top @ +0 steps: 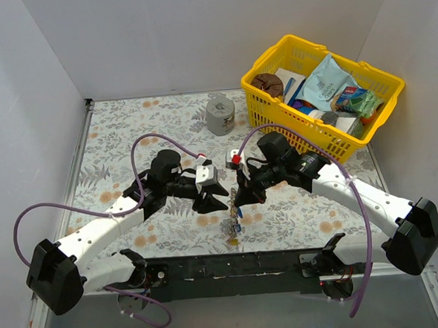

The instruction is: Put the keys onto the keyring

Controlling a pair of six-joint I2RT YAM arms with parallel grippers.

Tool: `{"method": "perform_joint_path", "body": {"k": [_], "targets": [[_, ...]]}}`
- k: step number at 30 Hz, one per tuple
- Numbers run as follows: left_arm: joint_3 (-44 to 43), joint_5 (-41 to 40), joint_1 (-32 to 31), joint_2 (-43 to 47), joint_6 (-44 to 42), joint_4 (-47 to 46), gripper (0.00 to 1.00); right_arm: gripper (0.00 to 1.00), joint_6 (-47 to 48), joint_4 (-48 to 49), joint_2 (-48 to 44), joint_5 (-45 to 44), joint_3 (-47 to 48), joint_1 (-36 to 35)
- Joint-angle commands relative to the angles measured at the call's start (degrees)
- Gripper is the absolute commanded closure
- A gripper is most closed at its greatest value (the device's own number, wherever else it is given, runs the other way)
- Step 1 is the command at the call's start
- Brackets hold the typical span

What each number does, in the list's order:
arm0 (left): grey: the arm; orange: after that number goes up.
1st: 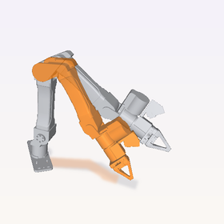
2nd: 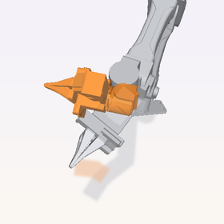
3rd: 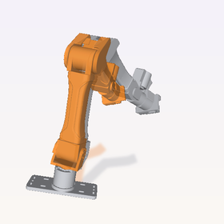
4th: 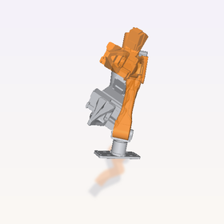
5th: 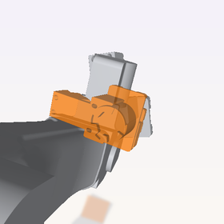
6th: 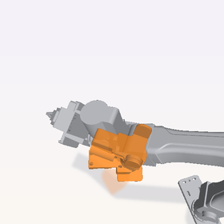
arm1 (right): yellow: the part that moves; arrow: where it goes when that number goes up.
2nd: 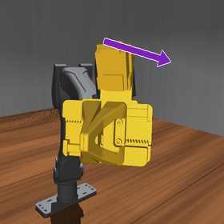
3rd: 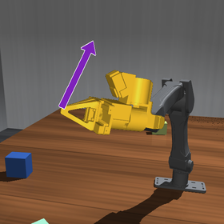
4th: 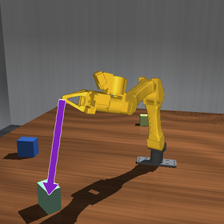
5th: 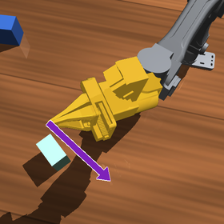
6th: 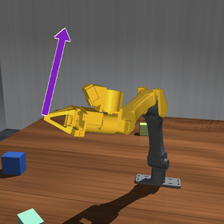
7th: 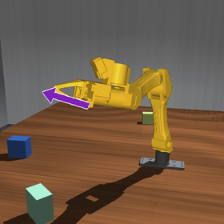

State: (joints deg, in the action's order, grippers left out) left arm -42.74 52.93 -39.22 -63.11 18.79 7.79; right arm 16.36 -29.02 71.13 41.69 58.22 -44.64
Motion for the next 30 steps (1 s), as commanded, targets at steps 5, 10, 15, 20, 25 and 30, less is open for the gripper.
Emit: {"method": "perform_joint_path", "body": {"k": [5,10,15,20,25,30], "targets": [[-1.12,4.55,-0.24,-0.70,4.15,-6.73,0.64,0.99,0.78,1.06,-0.91,1.11,2.60,-0.01],[-1.12,5.08,-0.24,-1.49,4.33,-7.00,0.69,0.99,0.60,1.94,-1.26,1.11,1.90,-0.01],[-0.50,5.34,-0.24,-2.01,4.94,-7.53,0.69,0.99,-0.01,2.91,-1.96,1.11,1.46,-0.01],[0.03,5.70,-0.24,-2.63,5.12,-9.46,0.74,0.99,-0.36,3.44,-2.40,0.94,0.94,-0.09],[0.46,5.96,-0.33,-3.16,5.47,-10.34,0.76,0.99,-0.54,3.79,-2.93,0.58,0.58,-0.09],[0.90,5.70,-0.24,-3.33,5.21,-10.34,0.75,0.99,-0.63,3.97,-3.28,0.58,0.41,-0.09]]}}
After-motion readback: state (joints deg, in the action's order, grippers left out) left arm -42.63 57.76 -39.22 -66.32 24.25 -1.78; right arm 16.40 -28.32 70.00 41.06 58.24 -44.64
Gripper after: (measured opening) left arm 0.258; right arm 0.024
